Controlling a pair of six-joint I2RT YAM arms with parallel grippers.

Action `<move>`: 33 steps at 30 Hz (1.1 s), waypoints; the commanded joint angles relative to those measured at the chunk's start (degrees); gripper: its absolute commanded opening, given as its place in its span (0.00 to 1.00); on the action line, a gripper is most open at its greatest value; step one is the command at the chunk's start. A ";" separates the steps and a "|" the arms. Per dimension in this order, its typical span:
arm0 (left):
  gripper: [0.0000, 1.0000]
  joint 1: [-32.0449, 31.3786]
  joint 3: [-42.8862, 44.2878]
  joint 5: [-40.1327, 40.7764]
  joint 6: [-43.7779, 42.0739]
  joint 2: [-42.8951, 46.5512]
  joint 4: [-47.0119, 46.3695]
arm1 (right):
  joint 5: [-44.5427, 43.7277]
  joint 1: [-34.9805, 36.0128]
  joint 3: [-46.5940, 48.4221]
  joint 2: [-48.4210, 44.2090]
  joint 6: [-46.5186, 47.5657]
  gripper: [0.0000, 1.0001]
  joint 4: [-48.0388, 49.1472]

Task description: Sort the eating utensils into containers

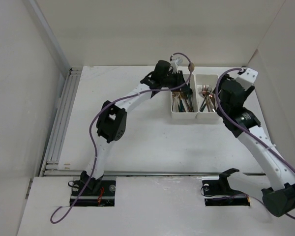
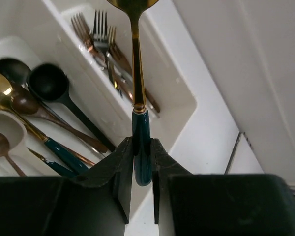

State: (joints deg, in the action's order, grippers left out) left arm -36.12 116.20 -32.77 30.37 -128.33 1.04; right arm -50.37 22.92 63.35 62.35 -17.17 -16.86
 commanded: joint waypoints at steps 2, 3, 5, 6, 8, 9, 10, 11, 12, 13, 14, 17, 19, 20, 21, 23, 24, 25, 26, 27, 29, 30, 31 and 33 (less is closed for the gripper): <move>0.17 -1.06 4.73 -0.10 0.22 -5.69 -2.36 | -1.13 -0.50 -0.51 -3.37 1.69 0.77 2.01; 0.22 -1.06 5.26 0.86 -0.57 -6.22 -2.36 | -1.66 -0.50 -0.51 -4.24 1.70 0.77 0.96; 0.51 -1.06 5.26 1.40 -1.62 -6.23 -1.65 | -1.66 -0.50 -0.51 -5.04 3.63 0.80 0.43; 0.61 -1.06 5.26 1.40 -1.63 -6.23 -1.04 | -1.66 -1.03 -0.51 -5.74 3.63 0.81 0.43; 0.82 -1.06 4.74 1.40 -1.63 -4.66 -0.43 | -2.36 -1.03 -0.51 -6.97 5.12 0.85 -0.10; 1.00 -1.06 4.74 2.09 -2.15 -4.12 0.45 | -2.36 -1.73 -0.51 -7.58 5.65 0.87 0.51; 1.00 -1.06 4.74 2.10 -2.16 -3.51 0.98 | -3.24 -2.69 -1.21 -9.42 6.26 0.89 2.17; 1.00 -1.06 4.74 2.80 -2.68 -2.72 2.11 | -3.24 -3.31 -1.21 -10.57 7.92 0.92 3.23; 1.00 -0.45 5.43 3.50 -3.29 -0.88 2.91 | -4.03 -4.01 -1.82 -11.80 9.07 0.93 4.63; 1.00 -0.44 5.44 4.29 -4.95 0.09 3.87 | -4.82 -5.67 -2.35 -13.20 10.30 0.95 7.17; 1.00 0.17 6.40 5.25 -5.75 1.06 4.84 | -5.35 -6.47 -2.36 -15.91 12.58 0.95 8.41; 1.00 2.27 7.81 6.76 -6.38 4.84 6.78 | -7.11 -8.77 -3.67 -20.75 17.06 1.00 13.58; 1.00 4.46 7.81 4.83 -3.74 7.65 6.78 | -7.64 -9.47 -4.90 -22.79 23.74 1.00 16.58; 1.00 5.09 7.81 4.30 -3.74 8.53 6.78 | -7.64 -9.47 -5.60 -23.75 25.59 1.00 17.47; 1.00 5.70 7.81 4.30 -3.74 9.50 6.78 | -7.03 -9.47 -5.61 -25.24 28.22 1.00 17.48; 1.00 8.76 7.81 3.69 -3.74 12.31 8.36 | -7.55 -9.47 -5.61 -26.74 29.90 1.00 18.01; 1.00 10.26 7.81 3.68 -3.74 14.32 9.50 | -8.07 -9.47 -6.22 -28.58 30.43 1.00 18.01; 1.00 12.19 6.42 3.68 -3.74 14.34 10.20 | -8.60 -9.47 -6.22 -29.73 30.44 1.00 18.01; 1.00 16.74 5.10 6.29 -3.74 16.86 10.82 | -9.13 -9.47 -6.75 -30.96 30.44 1.00 18.01; 1.00 19.48 3.52 7.54 -3.74 18.19 11.52 | -9.13 -9.47 -7.79 -32.45 30.44 1.00 18.01; 1.00 25.45 -1.64 10.52 -3.74 21.87 12.67 | -8.44 -9.47 -9.20 -37.28 30.44 1.00 18.01; 1.00 31.57 -3.68 11.23 -4.78 23.29 12.67 | -7.21 -9.47 -10.52 -38.86 30.44 1.00 18.01; 1.00 34.42 -5.79 12.02 -5.58 24.70 12.67 | -6.16 -9.47 -11.14 -41.58 31.05 1.00 16.70; 1.00 41.78 -12.99 14.48 -7.86 29.60 12.06 | -2.39 -9.47 -12.55 -43.18 32.11 1.00 16.69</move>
State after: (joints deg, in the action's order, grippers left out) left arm -2.68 109.89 -23.42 25.41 -104.33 10.52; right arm -56.64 13.56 51.83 21.43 12.34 -1.50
